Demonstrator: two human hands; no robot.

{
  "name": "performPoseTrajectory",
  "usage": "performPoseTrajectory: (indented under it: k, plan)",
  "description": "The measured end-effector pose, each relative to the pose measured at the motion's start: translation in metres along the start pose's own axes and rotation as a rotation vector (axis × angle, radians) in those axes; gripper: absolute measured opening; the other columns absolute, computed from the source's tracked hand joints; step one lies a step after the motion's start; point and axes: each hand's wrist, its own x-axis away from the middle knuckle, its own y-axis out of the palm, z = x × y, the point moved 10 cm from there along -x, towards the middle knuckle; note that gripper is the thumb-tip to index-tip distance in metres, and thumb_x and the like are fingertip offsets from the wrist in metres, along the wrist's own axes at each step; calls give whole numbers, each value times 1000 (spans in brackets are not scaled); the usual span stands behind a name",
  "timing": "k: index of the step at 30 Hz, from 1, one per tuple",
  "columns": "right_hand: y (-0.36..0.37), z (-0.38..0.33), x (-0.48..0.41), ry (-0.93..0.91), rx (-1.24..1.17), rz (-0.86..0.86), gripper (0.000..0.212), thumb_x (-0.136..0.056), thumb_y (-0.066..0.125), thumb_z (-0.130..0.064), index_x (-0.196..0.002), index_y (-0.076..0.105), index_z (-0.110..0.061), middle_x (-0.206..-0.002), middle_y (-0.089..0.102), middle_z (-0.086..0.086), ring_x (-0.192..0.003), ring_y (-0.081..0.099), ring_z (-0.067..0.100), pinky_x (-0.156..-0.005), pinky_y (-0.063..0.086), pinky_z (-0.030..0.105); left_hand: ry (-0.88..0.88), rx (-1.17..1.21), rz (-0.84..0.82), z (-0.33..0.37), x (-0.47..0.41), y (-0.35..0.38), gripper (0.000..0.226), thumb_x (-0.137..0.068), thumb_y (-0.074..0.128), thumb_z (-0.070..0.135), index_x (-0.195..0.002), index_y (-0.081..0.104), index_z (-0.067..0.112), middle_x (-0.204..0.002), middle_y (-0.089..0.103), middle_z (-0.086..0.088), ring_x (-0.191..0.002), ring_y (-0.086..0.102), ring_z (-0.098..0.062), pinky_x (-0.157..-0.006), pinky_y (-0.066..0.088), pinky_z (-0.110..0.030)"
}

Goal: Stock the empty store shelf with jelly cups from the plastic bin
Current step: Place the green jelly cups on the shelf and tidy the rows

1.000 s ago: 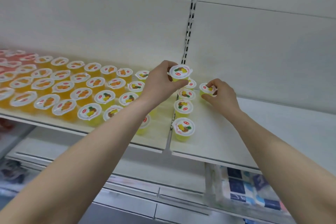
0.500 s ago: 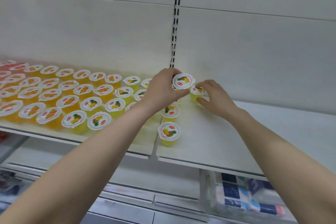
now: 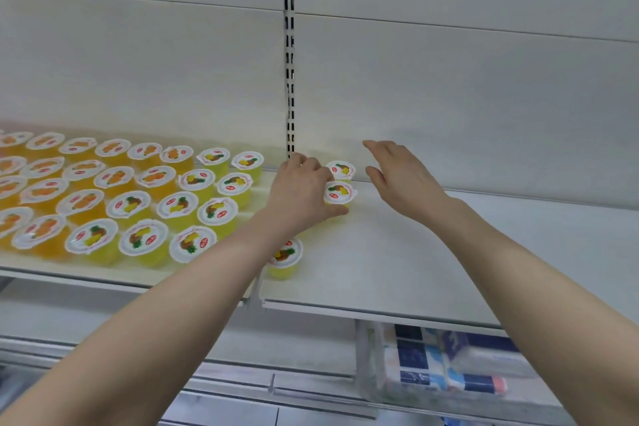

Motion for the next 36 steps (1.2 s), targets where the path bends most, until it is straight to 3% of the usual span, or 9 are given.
performPoseTrajectory:
  k: [11,15,20,28,36]
  plan:
    - [-4,-6,-1,-44,57,-17,47,-102,40,-25,-147,35,-10,-142,45,11,-122,46,32,-100,38,42,11,9,-110,-1,3,-2,74,-72,60,73,-129,56,25,-125,55,1,-121,42,-24,-100,33,-36]
    - [-11,-18,-3,-118,98,-14,48,-101,42,-26,-146,37,-9,-141,46,12,-124,45,32,-100,37,41,25,39,34,-11,12,-35,59,-87,51,63,-125,59,20,-121,59,-1,-115,47,-23,-99,37,-34]
    - [-22,-49,-6,-219,93,14,48,-100,46,-28,-144,40,-8,-139,48,15,-125,45,35,-102,34,42,11,-20,153,-30,38,-69,46,-90,57,47,-124,60,16,-122,59,-6,-114,50,-27,-96,39,-36]
    - [-30,-148,-6,-464,69,53,47,-98,51,-26,-140,46,-5,-135,51,17,-123,48,36,-98,37,44,-109,-158,231,-85,112,-119,44,-91,59,41,-126,60,13,-120,61,-11,-111,53,-34,-93,42,-42]
    - [-20,-299,-3,-682,-4,87,48,-97,53,-29,-140,48,-8,-135,52,15,-123,48,35,-98,35,42,-255,-263,271,-173,221,-169,44,-91,60,40,-125,61,11,-117,62,-12,-110,54,-34,-97,40,-41]
